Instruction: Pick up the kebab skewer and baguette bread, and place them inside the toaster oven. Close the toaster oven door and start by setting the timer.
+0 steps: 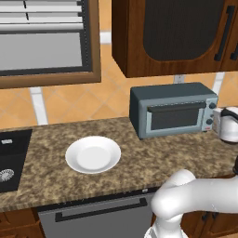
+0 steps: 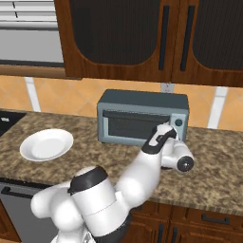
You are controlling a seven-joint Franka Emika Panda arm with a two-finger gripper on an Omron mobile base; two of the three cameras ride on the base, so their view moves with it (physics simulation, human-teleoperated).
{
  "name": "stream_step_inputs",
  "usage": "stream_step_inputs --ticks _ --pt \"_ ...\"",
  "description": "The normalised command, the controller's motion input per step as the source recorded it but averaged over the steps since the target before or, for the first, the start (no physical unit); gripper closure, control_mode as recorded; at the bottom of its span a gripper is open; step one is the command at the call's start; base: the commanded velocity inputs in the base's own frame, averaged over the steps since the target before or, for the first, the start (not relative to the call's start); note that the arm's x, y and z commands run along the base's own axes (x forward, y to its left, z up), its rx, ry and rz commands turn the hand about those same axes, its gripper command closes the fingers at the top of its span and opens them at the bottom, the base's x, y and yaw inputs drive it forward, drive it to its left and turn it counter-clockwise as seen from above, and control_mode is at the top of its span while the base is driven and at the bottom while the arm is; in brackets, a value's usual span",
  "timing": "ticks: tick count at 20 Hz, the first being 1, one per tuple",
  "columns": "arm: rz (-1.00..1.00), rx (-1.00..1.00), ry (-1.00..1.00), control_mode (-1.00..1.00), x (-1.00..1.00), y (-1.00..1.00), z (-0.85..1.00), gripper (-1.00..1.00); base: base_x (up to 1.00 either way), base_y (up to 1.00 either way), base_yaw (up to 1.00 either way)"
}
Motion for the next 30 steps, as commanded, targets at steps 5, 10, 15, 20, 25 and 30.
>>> stream_step_inputs --ticks 5,10,15,20,25,30 --pt "-0.03 0.00 0.00 -1.00 0.16 0.05 -0.03 -1.00 0.00 0.00 0.00" --pt "-0.05 0.00 0.00 -1.00 0.11 -0.04 -0.08 -1.00 0.00 0.00 0.00" --pt "-0.06 0.00 0.00 -1.00 0.08 -0.06 -0.11 -1.00 0.00 0.00 0.00" --pt "-0.04 0.00 0.00 -1.00 0.01 -0.19 -0.05 -1.00 0.00 0.00 0.00" --pt "0.00 0.00 0.00 -1.00 0.05 -0.21 -0.02 -1.00 0.00 0.00 0.00" --pt "0.00 0.00 0.00 -1.00 0.03 -0.01 -0.02 -1.00 0.00 0.00 0.00"
